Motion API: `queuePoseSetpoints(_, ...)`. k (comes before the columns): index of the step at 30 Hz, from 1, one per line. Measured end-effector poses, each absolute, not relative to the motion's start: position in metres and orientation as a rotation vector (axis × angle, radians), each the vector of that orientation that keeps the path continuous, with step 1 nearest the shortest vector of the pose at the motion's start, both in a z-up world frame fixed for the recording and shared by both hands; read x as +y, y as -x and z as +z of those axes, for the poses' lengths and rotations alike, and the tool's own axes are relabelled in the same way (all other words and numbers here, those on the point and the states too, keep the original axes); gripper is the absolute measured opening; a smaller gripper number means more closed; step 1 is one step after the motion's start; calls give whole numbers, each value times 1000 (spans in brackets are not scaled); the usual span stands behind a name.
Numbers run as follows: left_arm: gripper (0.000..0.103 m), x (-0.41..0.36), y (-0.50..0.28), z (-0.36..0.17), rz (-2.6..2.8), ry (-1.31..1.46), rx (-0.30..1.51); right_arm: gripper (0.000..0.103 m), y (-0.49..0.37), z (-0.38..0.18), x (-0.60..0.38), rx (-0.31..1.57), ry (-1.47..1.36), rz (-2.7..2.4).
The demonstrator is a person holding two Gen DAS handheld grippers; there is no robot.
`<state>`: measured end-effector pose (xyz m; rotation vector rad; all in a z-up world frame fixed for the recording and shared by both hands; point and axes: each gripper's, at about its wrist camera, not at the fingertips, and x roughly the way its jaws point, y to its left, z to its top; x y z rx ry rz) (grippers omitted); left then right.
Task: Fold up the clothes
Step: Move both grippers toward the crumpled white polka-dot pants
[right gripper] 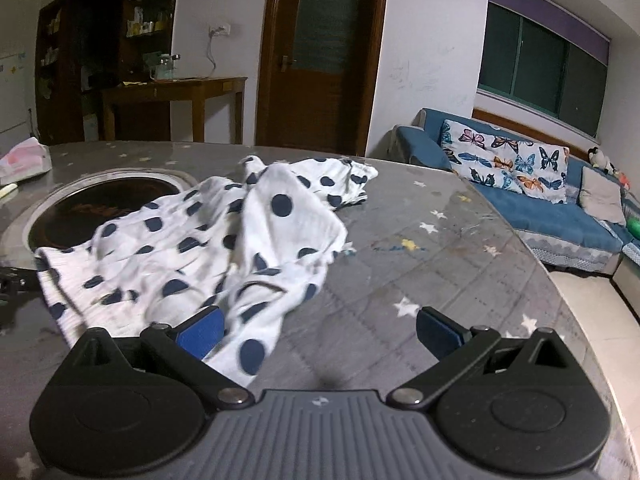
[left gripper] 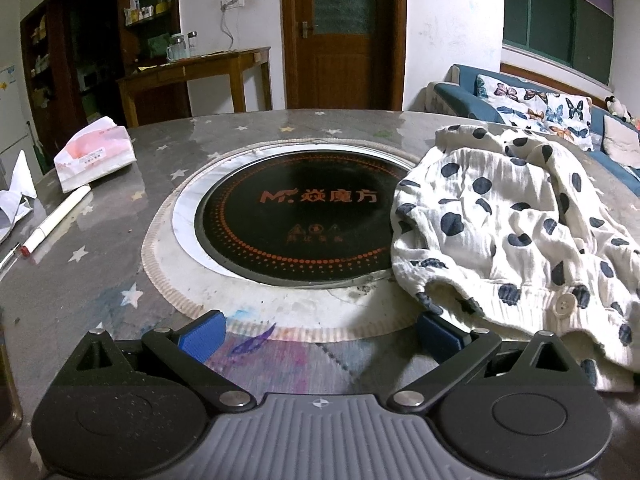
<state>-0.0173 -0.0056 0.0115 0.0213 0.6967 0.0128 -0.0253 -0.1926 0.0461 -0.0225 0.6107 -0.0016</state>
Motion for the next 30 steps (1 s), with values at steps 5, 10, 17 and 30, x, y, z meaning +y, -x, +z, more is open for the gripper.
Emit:
queuePoseSetpoints(5,103,-8,27,16,18,-23,690,103,46,51,-177,596,26,13)
queuePoseSetpoints(10,103,-12,36,21,21,-29,682,103,61,48,-159,587,8,23)
queuePoseSetpoints(17,103,-15,47,25,14,-26,670,103,84,28,-123,584,-9,35)
queuePoseSetpoints(30,103,-27,62,30,-10,-36,658,103,98,28,-115,582,-25,42)
